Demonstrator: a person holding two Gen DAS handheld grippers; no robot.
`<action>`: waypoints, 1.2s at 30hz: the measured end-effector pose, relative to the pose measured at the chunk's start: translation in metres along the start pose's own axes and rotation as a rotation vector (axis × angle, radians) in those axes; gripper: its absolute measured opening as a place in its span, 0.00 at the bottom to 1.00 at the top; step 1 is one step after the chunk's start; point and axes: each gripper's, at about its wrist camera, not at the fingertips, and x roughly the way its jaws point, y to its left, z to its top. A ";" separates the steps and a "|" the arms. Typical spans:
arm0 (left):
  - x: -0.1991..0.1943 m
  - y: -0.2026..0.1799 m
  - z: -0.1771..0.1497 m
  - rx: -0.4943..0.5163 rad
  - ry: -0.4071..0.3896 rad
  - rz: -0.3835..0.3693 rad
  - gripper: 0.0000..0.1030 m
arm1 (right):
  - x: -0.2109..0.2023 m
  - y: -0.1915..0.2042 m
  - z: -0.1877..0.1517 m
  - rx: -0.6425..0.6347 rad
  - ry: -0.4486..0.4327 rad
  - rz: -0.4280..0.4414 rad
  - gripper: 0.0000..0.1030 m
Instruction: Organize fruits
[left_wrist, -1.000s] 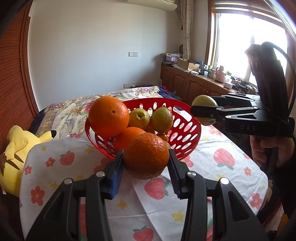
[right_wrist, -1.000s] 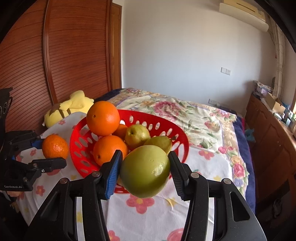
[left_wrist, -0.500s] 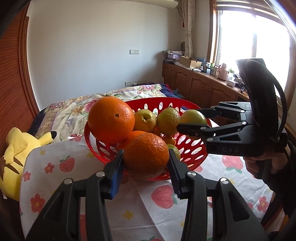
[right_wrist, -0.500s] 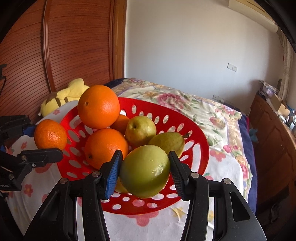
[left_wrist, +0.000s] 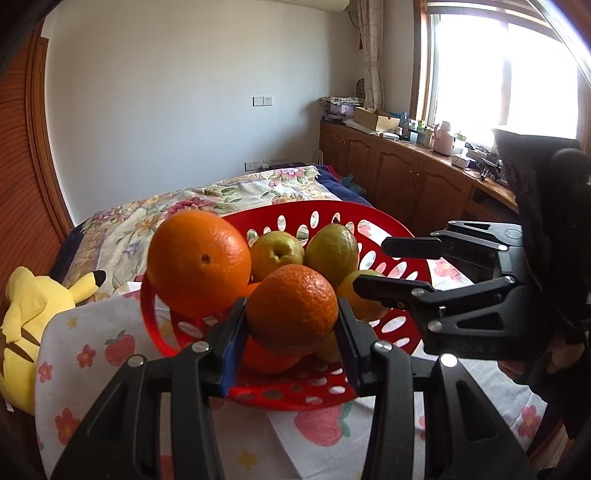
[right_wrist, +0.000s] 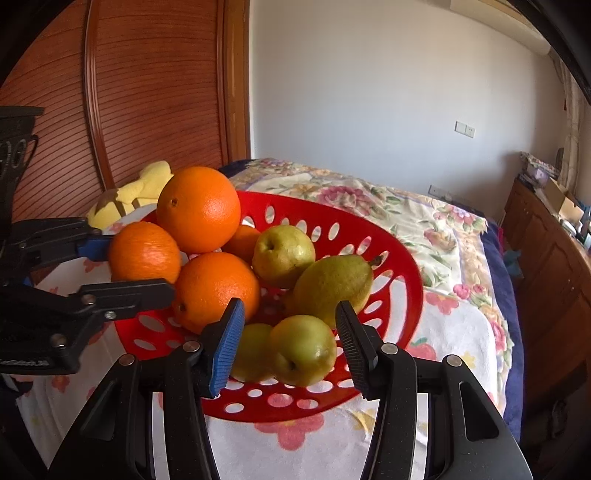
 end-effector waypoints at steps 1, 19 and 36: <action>0.004 -0.002 0.002 0.004 0.005 -0.002 0.42 | -0.002 -0.002 -0.001 0.005 -0.005 0.001 0.51; 0.037 -0.024 0.016 0.020 0.035 0.005 0.53 | -0.032 -0.017 -0.014 0.064 -0.052 -0.015 0.53; -0.013 -0.013 -0.015 -0.013 0.000 0.082 0.55 | -0.049 0.004 -0.035 0.141 -0.084 -0.043 0.54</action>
